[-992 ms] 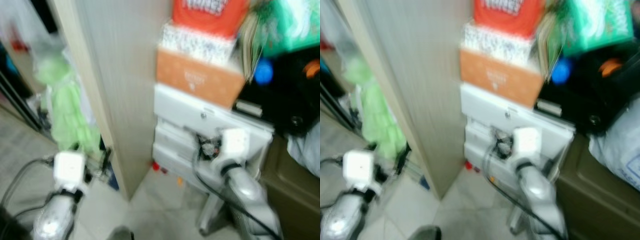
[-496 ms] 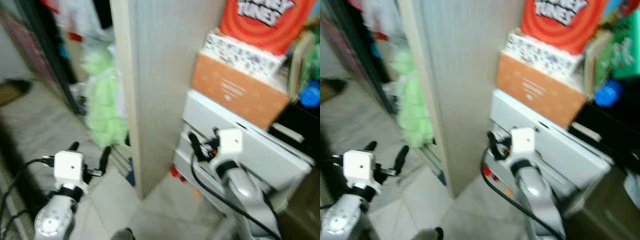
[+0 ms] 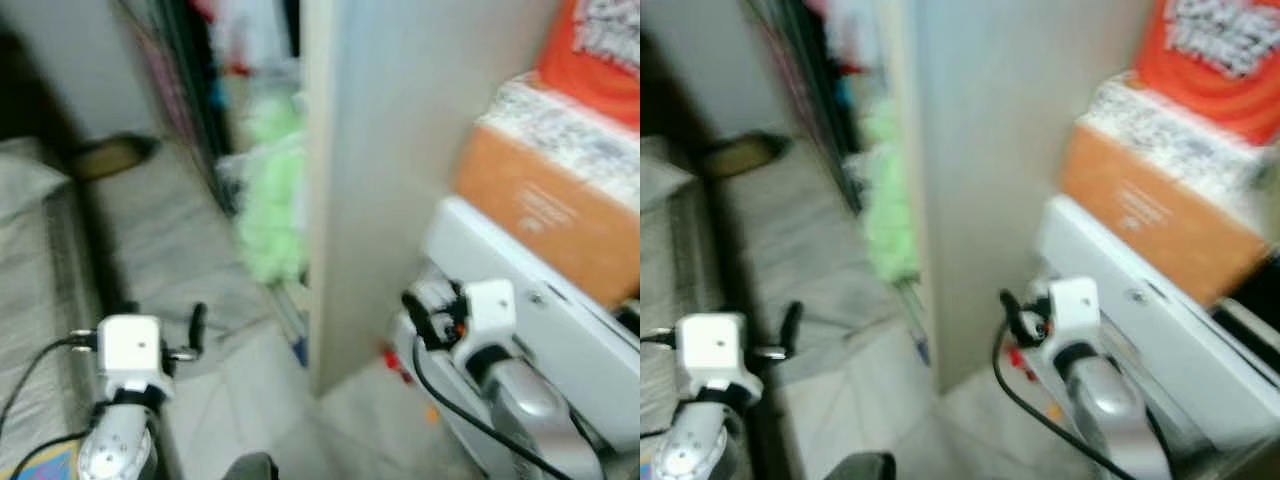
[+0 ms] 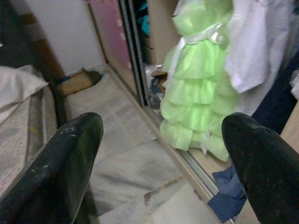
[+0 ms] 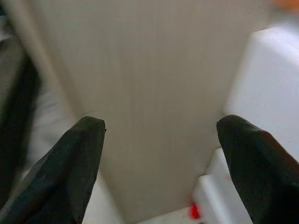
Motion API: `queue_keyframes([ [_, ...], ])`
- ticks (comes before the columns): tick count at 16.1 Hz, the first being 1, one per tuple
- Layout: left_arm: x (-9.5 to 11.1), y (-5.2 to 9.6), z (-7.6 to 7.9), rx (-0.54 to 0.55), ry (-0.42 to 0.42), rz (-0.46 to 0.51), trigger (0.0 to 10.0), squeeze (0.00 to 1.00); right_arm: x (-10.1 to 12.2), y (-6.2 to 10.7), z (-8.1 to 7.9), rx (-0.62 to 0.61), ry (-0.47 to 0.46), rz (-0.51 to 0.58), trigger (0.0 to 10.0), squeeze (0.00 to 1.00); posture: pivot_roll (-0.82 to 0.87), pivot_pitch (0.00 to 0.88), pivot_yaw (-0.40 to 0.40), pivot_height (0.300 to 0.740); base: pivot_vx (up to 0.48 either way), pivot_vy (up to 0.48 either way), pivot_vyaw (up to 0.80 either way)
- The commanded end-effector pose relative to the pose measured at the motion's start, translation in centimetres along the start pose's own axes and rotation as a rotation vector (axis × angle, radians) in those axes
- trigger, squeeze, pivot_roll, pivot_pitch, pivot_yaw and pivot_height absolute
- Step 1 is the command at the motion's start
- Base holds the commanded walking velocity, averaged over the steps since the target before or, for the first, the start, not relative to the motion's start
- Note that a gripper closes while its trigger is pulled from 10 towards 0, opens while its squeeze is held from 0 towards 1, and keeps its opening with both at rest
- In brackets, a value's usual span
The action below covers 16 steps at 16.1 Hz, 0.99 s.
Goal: Clean up the room
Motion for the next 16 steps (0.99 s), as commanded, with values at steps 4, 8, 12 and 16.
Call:
queue_keyframes([
  [4, 0.4, -0.6, 0.0, -0.029, -0.017, 0.012, 10.0, 0.00, -2.7, 1.0, -2.0, 0.342, 0.004, -0.282, 10.0, 0.00, -0.01, 0.064, -0.055, 0.740, 0.000, 0.000, 0.80],
  [8, 0.7, -1.0, 0.1, -0.040, -0.021, 0.025, 10.0, 0.00, -2.2, 1.2, -3.7, 0.496, -0.053, -0.282, 10.0, 0.00, 0.00, 0.067, -0.058, 0.740, 0.000, 0.000, 0.80],
  [12, 0.6, -1.0, 0.4, -0.053, -0.021, 0.026, 10.0, 0.00, -0.9, 0.3, -3.8, 0.547, -0.052, -0.240, 10.0, 0.00, -0.01, 0.070, -0.061, 0.740, 0.000, 0.000, 0.80],
  [16, 0.7, -1.1, 0.5, -0.059, -0.022, 0.030, 10.0, 0.00, -0.7, 0.1, -4.6, 0.576, -0.039, -0.222, 10.0, 0.00, 0.00, 0.074, -0.061, 0.740, 0.000, 0.000, 0.80],
])
Point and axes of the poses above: a point about 5 cm out from each wrist's last joint towards the gripper, its own y axis pointing back from the gripper into the wrist, its own x axis along the axis of the wrist's last joint, z = x × y, the point moved 2 cm from there along -y, pointing out of the wrist towards the gripper, and after that the axes turned 6 degrees about -y, right-handed, at the moved point
